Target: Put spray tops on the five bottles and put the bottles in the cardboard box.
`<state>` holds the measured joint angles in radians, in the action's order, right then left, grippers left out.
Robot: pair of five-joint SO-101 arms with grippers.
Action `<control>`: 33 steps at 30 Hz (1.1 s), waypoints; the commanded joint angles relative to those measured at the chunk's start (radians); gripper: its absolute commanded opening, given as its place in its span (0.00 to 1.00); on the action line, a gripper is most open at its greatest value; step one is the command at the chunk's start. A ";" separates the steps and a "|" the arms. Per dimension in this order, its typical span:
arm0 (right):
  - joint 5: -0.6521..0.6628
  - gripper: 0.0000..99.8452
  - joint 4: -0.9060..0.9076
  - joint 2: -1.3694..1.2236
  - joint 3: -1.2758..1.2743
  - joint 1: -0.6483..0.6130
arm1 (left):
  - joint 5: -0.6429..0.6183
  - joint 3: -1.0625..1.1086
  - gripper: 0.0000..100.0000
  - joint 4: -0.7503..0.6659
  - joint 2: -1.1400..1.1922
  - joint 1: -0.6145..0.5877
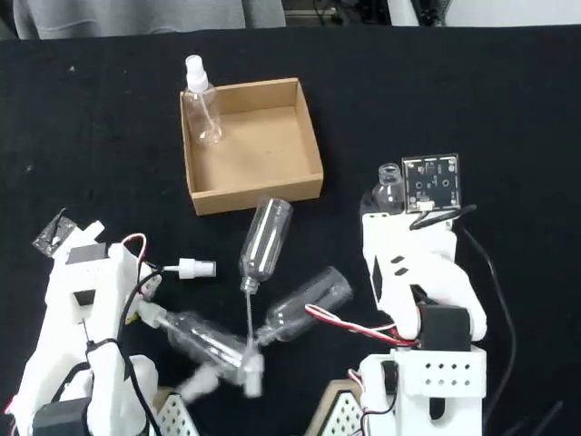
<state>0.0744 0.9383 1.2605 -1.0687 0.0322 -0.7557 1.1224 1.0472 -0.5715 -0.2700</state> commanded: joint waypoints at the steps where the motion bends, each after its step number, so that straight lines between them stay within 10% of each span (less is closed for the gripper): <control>1: 0.002 0.11 -0.031 0.030 0.004 0.020 | -0.009 -0.013 0.04 -0.044 -0.012 -0.039; 33: 0.002 0.11 -0.031 0.031 0.001 0.018 | 0.103 -0.380 0.04 -0.063 -0.012 -0.173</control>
<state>0.0744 0.9383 1.2605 -1.0748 0.0322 -0.6743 0.8309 0.9966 -0.5715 -0.4266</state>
